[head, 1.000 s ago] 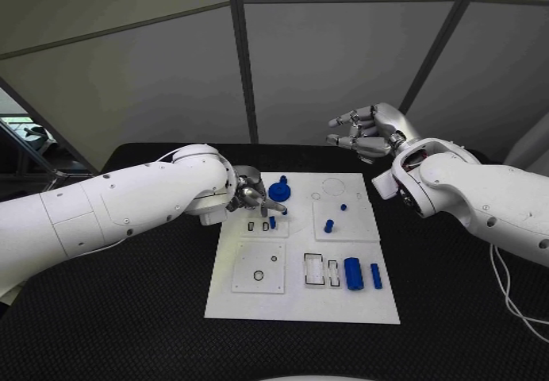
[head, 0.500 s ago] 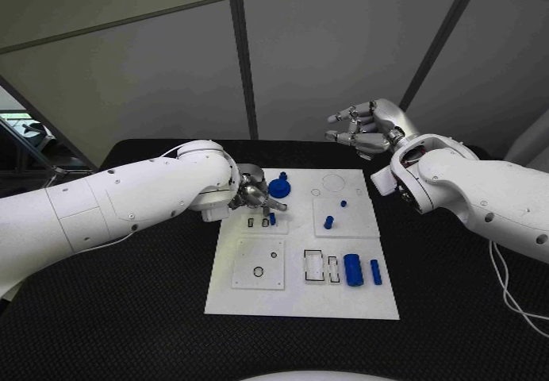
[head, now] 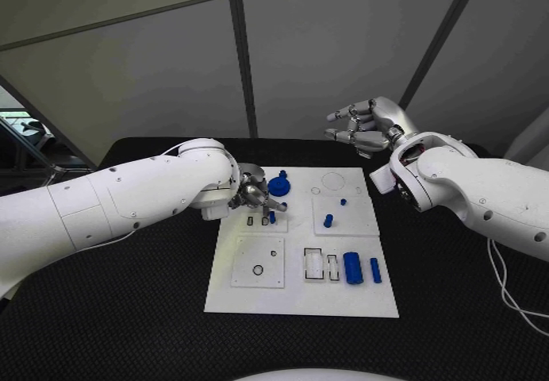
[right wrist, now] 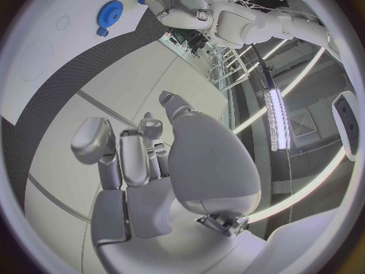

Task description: Assemble the parts on the task board

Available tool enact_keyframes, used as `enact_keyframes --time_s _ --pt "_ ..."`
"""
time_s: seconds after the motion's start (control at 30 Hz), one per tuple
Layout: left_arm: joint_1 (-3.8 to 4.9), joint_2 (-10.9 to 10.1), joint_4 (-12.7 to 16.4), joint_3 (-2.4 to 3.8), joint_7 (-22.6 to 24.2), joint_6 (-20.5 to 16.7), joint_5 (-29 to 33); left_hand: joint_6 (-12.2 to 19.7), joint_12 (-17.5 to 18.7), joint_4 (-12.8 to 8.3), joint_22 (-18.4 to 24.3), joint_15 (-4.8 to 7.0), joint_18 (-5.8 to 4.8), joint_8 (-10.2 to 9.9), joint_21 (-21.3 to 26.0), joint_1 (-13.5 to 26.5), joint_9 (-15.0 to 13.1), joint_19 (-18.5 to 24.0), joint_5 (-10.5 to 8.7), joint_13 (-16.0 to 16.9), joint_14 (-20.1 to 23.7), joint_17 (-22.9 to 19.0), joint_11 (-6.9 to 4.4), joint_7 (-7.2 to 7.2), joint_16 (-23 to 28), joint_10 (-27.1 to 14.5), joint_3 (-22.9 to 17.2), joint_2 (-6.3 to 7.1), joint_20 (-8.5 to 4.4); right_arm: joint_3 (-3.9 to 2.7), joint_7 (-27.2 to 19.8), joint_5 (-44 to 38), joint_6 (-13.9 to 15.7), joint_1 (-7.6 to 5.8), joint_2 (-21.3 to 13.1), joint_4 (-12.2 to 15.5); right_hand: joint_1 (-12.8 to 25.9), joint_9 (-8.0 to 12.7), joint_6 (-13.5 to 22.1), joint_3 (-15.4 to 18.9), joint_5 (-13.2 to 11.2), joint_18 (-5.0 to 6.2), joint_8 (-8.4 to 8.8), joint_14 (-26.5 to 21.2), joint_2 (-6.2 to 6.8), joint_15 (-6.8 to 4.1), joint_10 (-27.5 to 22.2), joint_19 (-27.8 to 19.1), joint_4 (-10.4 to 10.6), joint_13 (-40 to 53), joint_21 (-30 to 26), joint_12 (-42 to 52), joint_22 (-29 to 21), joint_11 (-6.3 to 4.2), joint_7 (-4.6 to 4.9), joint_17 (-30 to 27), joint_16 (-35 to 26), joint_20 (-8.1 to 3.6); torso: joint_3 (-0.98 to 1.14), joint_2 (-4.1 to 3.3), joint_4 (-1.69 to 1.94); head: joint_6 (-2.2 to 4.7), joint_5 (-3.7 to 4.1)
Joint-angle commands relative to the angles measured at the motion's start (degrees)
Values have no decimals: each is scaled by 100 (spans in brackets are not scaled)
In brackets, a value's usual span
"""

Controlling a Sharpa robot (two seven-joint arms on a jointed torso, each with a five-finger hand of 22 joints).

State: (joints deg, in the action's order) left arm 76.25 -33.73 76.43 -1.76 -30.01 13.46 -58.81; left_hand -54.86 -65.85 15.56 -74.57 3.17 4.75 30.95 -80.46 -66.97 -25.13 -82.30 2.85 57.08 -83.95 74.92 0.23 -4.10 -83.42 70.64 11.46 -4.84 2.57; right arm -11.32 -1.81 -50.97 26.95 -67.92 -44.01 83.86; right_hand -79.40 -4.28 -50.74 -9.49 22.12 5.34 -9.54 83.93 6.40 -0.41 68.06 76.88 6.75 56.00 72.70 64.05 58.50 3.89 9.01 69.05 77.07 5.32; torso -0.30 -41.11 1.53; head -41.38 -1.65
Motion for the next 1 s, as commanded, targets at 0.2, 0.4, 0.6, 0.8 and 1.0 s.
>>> enact_keyframes --time_s 0.2,0.4,0.6,0.8,1.0 --pt "9 35 -42 -23 -41 158 -39 76 -30 -129 -36 44 -155 78 -49 -208 -91 -37 -8 23 -338 622 -33 18 24 -15 -34 -43 7 -6 -11 2 -15 -11 14 -5 9 6 7 -13 45 61 -34 155 8 -45 -42 -9 1 -2 -24 -25 -6 -7 8 -8 -29 -23 -3 -2 2 -29 3" --pt "8 51 -64 -36 -41 189 -39 100 -23 -190 -45 45 -155 102 -53 -287 -138 -31 -7 23 -339 626 -34 18 26 -22 -67 -66 6 -5 -5 2 -23 -11 15 -10 9 6 7 -13 45 61 -34 155 8 -45 -42 -9 1 -2 -24 -25 -6 -7 8 -8 -29 -23 -2 -3 3 -38 9" --pt "8 53 -64 -42 -44 196 -40 123 -21 -266 -60 46 -156 127 -59 -380 -187 -28 -7 33 -340 628 -36 19 30 -21 -124 -97 6 -5 2 -16 -25 -11 20 -25 9 6 4 -19 55 61 -39 156 2 -45 -43 -5 2 -5 -25 -26 -4 -8 8 -8 -32 -23 -3 0 3 -43 15" --pt "7 64 -58 -44 -45 203 -40 137 -20 -325 -67 47 -156 145 -61 -443 -224 -24 -6 41 -341 632 -37 20 31 -18 -164 -109 6 -5 4 -22 -31 -11 28 -34 7 6 2 -26 67 61 -43 157 -5 -46 -43 -4 2 -5 -28 -25 -7 -9 7 -7 -33 -23 -2 -2 5 -53 19" --pt "7 73 -48 -44 -43 209 -40 153 -17 -398 -77 50 -156 163 -64 -526 -264 -21 -5 49 -342 637 -42 25 32 -15 -233 -145 5 -5 6 -23 -36 -11 39 -52 5 6 1 -30 75 61 -45 158 -7 -46 -41 -2 1 -3 -29 -23 -6 -10 7 -5 -34 -24 -3 -1 5 -55 20"
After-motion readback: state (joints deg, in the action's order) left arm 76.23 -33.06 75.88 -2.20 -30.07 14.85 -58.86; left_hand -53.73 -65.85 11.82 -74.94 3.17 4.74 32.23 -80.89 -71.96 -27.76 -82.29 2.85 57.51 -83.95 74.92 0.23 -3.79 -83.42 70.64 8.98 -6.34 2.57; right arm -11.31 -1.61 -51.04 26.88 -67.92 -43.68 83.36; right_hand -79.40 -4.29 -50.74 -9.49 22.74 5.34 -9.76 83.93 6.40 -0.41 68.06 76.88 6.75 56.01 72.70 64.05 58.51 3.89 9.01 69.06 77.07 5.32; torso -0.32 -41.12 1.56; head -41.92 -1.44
